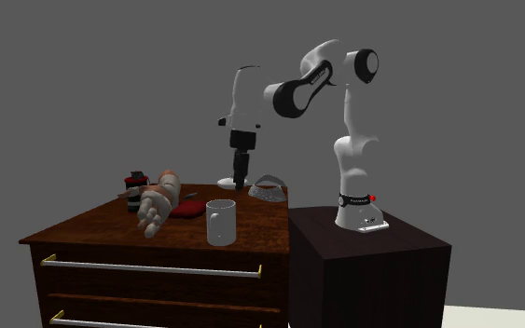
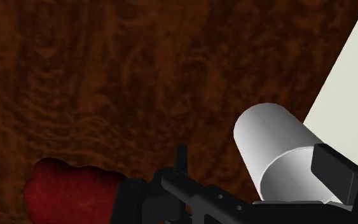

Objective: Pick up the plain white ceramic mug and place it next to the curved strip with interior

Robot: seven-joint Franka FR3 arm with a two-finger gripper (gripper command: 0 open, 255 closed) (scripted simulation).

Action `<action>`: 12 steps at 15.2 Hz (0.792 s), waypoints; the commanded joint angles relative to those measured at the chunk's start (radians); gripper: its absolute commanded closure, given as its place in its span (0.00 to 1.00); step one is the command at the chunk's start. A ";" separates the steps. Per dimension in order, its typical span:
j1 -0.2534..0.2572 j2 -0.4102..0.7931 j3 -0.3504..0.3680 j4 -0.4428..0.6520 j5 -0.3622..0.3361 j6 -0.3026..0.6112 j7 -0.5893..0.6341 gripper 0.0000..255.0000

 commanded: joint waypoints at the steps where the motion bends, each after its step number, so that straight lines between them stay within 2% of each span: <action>1: 0.006 0.079 0.005 0.054 -0.058 0.032 0.056 0.00; 4: 0.028 0.179 -0.001 0.138 -0.132 0.055 0.126 0.00; 12: 0.040 0.253 -0.018 0.126 -0.180 0.132 0.157 0.00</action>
